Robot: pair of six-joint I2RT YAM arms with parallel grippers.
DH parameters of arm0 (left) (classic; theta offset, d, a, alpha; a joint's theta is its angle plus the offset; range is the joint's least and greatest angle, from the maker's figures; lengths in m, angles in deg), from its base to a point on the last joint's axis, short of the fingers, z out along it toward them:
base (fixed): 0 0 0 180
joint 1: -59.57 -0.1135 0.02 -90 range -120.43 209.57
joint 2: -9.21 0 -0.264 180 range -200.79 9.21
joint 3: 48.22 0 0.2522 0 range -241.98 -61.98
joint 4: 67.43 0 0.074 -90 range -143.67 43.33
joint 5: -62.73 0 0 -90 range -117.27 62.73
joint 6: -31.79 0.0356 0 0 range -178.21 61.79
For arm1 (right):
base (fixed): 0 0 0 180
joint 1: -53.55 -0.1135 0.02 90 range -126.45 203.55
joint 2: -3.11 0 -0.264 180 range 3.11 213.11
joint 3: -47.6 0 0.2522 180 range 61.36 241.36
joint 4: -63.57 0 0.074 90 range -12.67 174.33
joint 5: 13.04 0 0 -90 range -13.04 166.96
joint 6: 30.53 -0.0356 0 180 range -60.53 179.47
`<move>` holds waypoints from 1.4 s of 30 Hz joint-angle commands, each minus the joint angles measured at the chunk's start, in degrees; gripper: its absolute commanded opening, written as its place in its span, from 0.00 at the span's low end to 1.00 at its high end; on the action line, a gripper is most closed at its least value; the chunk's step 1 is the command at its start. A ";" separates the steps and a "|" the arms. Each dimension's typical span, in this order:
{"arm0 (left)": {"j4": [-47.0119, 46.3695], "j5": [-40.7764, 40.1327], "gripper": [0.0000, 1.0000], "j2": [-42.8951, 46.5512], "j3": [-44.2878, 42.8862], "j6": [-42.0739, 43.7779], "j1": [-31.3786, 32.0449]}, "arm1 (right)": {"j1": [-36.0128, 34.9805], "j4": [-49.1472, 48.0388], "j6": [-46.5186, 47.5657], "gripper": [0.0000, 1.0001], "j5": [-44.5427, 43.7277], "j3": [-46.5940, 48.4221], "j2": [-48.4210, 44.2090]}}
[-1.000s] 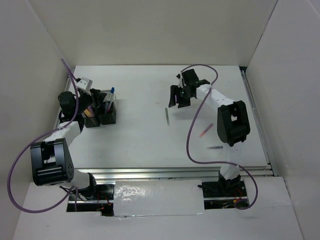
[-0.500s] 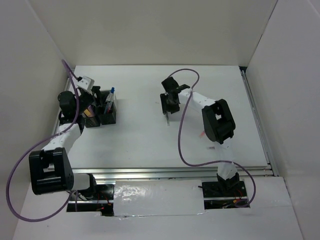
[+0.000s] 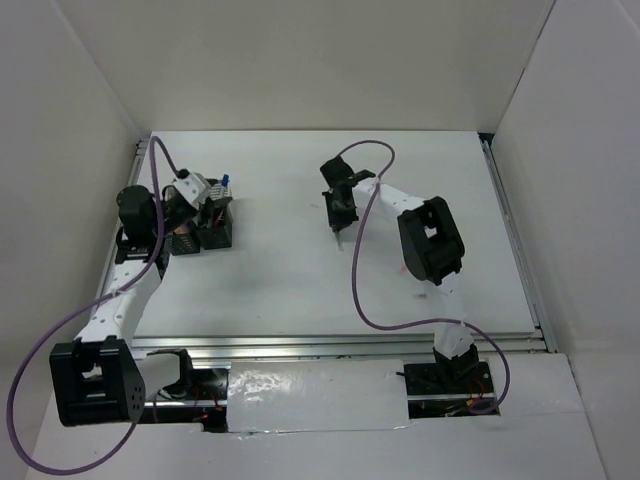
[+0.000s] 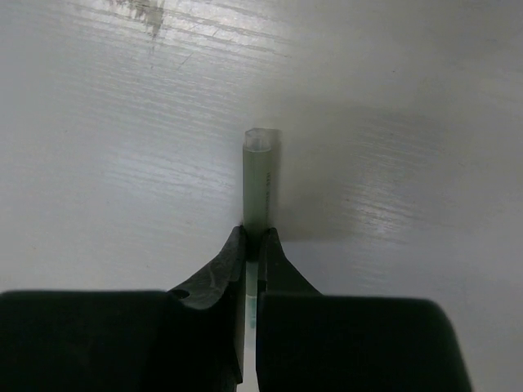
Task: Sort the stationery into containers
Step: Pick up the pen from the center of the board, then place the pen in the storage box.
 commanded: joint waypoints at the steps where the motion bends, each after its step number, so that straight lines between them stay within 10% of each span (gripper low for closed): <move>1: 14.23 9.75 0.63 3.28 -0.50 21.67 4.00 | 1.28 1.51 1.21 0.00 7.78 -0.40 -1.09; 11: 24.43 1.16 0.65 10.58 11.44 70.47 31.95 | 2.87 3.43 -2.56 0.00 29.58 -7.44 -13.93; 20: 16.78 -3.24 0.63 -4.09 4.96 72.61 43.30 | -4.94 4.93 -8.28 0.00 24.78 -8.67 -18.94; 42: 22.38 -0.17 0.63 -7.80 0.90 78.59 42.51 | -6.89 5.11 -6.96 0.00 21.70 -10.34 -20.17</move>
